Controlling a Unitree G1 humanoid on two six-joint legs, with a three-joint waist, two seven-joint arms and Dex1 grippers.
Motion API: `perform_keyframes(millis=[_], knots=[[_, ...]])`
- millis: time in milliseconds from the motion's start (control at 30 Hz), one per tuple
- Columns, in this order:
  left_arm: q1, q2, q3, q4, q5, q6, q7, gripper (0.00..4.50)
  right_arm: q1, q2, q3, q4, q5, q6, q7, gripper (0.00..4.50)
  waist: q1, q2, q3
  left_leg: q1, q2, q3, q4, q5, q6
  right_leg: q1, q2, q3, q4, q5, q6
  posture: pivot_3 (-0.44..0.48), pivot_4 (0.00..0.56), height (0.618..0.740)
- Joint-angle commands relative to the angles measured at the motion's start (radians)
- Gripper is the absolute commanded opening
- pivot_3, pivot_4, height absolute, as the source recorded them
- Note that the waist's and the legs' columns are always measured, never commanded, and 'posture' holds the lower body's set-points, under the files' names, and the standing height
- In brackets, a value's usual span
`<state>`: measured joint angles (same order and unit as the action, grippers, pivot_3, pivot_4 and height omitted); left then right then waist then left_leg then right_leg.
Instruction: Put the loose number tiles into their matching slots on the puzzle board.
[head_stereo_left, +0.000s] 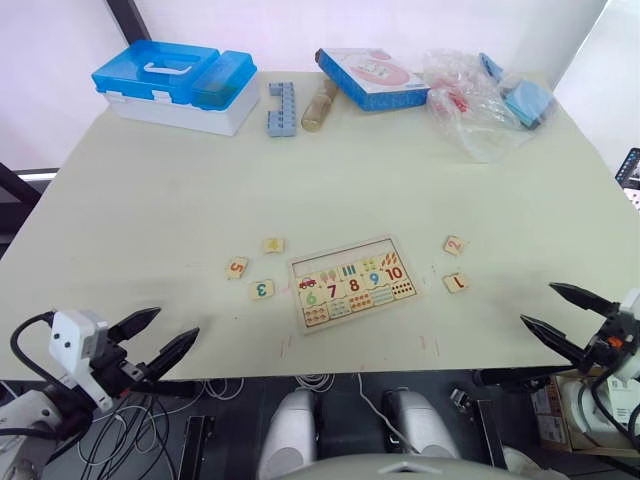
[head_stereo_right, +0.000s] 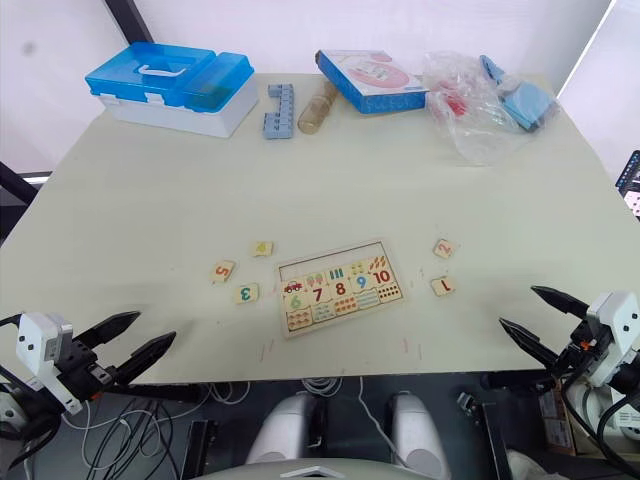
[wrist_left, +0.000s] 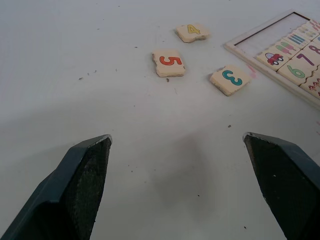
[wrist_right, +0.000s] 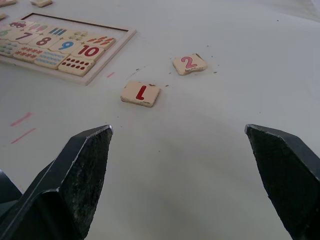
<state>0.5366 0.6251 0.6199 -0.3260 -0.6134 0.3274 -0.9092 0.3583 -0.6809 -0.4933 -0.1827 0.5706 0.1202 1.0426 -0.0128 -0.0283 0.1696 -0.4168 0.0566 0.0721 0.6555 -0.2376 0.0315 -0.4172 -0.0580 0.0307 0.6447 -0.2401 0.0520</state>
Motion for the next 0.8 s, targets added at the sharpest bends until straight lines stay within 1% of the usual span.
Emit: perform_keyframes(millis=[33, 133, 300, 400, 500, 533, 567, 633, 700, 800], knots=[[-0.004, 0.011, 0.011, -0.033, -0.033, 0.028, 0.007, 4.50, 0.006, 0.007, -0.021, -0.029, 0.009, -0.014, -0.006, 4.45, 0.000, 0.000, 0.000, 0.000, 0.000, 0.000, 0.000, 0.000, 0.000, 0.000, 0.000, 0.000, 0.000, 0.000, 0.000, 0.000, 0.150, 0.740], [-0.029, 0.019, 0.008, -0.044, -0.052, 0.051, 0.006, 4.50, 0.017, 0.018, -0.008, -0.080, 0.017, 0.006, -0.030, 4.45, 0.000, 0.000, 0.000, 0.000, 0.000, 0.000, 0.000, 0.000, 0.000, 0.000, 0.000, 0.000, 0.000, 0.000, 0.000, 0.000, 0.150, 0.740], [-0.050, 0.047, 0.008, -0.049, -0.071, 0.065, -0.036, 4.50, 0.014, 0.035, 0.019, -0.170, 0.015, 0.059, -0.100, 4.45, 0.001, 0.000, 0.000, 0.001, 0.000, 0.000, 0.000, 0.000, 0.000, 0.001, 0.001, -0.001, 0.000, 0.000, 0.000, 0.000, 0.150, 0.740], [-0.074, 0.078, 0.006, -0.068, -0.091, 0.057, -0.084, 4.50, 0.031, 0.056, 0.081, -0.273, -0.083, 0.133, -0.250, 4.45, 0.001, 0.000, -0.001, 0.001, 0.000, -0.001, 0.000, 0.000, 0.000, 0.001, 0.001, -0.001, 0.000, 0.000, 0.000, 0.000, 0.150, 0.740], [-0.089, 0.077, 0.014, -0.070, -0.130, 0.060, -0.119, 4.50, 0.027, 0.078, 0.109, -0.345, -0.051, 0.227, -0.325, 4.45, 0.001, 0.000, -0.001, 0.001, 0.000, -0.001, 0.000, 0.000, 0.000, 0.001, 0.001, -0.001, 0.000, 0.000, 0.000, 0.000, 0.150, 0.740], [-0.107, 0.061, 0.015, -0.059, -0.135, -0.002, -0.173, 4.50, 0.016, 0.087, 0.127, -0.365, -0.075, 0.248, -0.368, 4.45, 0.001, 0.000, -0.001, 0.001, 0.000, 0.000, 0.000, 0.000, 0.000, 0.001, 0.001, -0.001, 0.000, 0.000, 0.000, 0.000, 0.150, 0.740], [-0.115, 0.069, 0.016, -0.046, -0.142, -0.028, -0.228, 4.50, 0.004, 0.096, 0.152, -0.393, -0.096, 0.305, -0.431, 4.45, 0.001, 0.000, -0.001, 0.001, 0.000, 0.000, 0.000, 0.000, 0.000, 0.001, 0.001, -0.001, 0.000, 0.000, 0.000, 0.000, 0.150, 0.740], [-0.134, 0.099, 0.021, -0.018, -0.179, -0.042, -0.337, 4.50, -0.026, 0.105, 0.202, -0.425, -0.133, 0.344, -0.485, 4.45, -0.001, -0.003, -0.003, 0.001, 0.000, 0.000, 0.000, 0.000, 0.000, 0.001, 0.001, -0.001, 0.000, 0.000, 0.000, 0.000, 0.150, 0.740], [-0.143, 0.134, 0.021, 0.006, -0.203, -0.017, -0.400, 4.50, -0.054, 0.122, 0.223, -0.444, -0.095, 0.424, -0.524, 4.45, 0.000, -0.002, -0.003, 0.001, 0.001, -0.001, 0.000, 0.000, 0.000, 0.001, 0.002, -0.002, 0.000, 0.001, -0.002, 0.000, 0.150, 0.740], [-0.159, 0.157, 0.013, 0.040, -0.205, -0.038, -0.475, 4.50, -0.086, 0.157, 0.273, -0.466, -0.109, 0.491, -0.595, 4.45, 0.000, -0.002, -0.003, 0.001, 0.001, -0.001, 0.000, 0.000, 0.000, 0.001, 0.002, -0.002, 0.000, 0.001, -0.002, 0.000, 0.150, 0.740]])
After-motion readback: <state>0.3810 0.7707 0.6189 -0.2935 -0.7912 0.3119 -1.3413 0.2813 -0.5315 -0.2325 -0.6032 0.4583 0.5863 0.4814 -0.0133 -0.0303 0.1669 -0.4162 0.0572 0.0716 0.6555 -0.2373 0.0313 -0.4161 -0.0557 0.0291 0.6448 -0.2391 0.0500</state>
